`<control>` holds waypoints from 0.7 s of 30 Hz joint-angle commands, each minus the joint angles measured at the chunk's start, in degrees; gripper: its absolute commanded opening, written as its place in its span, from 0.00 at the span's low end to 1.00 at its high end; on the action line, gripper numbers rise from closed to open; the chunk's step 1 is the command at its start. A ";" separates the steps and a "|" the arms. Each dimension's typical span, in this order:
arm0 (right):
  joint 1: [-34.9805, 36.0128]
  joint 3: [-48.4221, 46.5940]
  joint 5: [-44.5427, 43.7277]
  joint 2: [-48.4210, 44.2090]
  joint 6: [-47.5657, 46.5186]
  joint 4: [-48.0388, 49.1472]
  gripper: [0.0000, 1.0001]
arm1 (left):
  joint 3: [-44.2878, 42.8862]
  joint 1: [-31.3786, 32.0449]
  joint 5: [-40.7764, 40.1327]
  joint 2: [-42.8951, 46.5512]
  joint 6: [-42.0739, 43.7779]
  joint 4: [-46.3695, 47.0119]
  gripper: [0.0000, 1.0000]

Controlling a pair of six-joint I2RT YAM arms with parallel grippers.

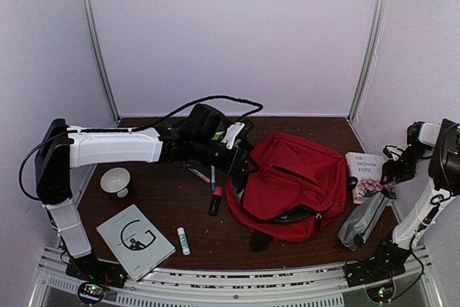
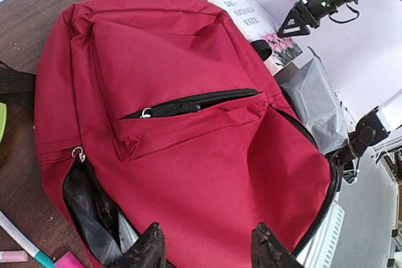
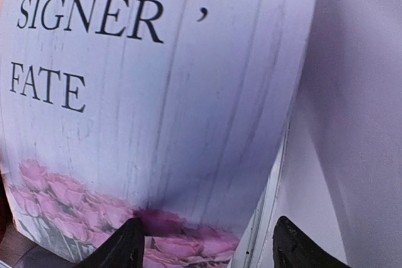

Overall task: Pack the student bag
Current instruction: Pick up the book from the corner of the board.

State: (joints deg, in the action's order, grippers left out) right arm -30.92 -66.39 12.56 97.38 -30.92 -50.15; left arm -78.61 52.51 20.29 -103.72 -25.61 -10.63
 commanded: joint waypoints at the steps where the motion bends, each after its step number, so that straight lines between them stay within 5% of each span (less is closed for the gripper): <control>1: -0.25 -2.07 5.91 3.77 -1.93 -4.84 0.68 | -1.72 0.20 0.49 -1.27 0.21 -0.19 0.49; 11: -0.28 -2.39 8.50 6.56 -1.20 -5.78 0.66 | -1.20 0.23 0.01 -1.02 0.03 -1.13 0.49; 21: -0.28 -3.67 19.51 5.39 -4.52 -11.29 0.50 | -1.35 0.35 -0.26 -1.35 -0.06 -1.06 0.49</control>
State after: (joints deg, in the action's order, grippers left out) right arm -30.94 -69.56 24.80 102.02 -33.28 -55.94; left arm -79.09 52.51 20.27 -104.29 -25.63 -12.16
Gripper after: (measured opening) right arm 0.535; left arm 0.494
